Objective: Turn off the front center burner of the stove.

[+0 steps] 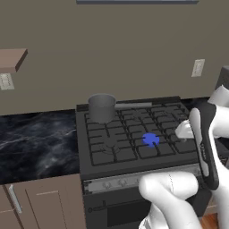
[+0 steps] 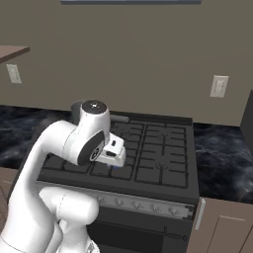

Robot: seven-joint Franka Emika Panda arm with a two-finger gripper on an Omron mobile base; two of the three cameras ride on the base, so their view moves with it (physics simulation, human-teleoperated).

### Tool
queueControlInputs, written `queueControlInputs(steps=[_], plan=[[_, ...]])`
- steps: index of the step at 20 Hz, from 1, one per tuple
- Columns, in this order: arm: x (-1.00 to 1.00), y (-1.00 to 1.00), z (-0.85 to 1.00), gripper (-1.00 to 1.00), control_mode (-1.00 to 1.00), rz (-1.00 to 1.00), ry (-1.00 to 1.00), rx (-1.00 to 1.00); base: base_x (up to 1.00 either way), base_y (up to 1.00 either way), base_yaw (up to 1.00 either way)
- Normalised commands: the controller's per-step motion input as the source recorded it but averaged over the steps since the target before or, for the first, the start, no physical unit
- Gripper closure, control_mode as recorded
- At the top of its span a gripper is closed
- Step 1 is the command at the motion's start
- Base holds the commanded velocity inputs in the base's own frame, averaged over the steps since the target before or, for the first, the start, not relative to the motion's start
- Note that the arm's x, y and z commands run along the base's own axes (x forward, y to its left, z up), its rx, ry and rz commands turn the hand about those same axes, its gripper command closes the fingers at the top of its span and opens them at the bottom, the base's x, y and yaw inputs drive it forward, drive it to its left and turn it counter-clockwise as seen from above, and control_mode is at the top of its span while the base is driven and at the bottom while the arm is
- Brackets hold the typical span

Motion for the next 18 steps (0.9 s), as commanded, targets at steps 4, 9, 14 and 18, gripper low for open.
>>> queueControlInputs(steps=[4,9,14,18], plan=[[-0.26,-0.27,-0.46,-1.00,-1.00,0.00,-0.20,0.00,0.00,0.00,0.00],[-0.06,-0.27,-0.43,-1.00,-1.00,0.00,-0.06,0.01,0.00,0.00,0.00],[-0.07,-0.05,-0.34,-1.00,-1.00,0.00,-0.08,0.00,0.00,0.00,0.00],[-0.13,-0.15,-0.18,-1.00,-1.00,0.00,-0.04,0.02,0.00,0.00,0.00]])
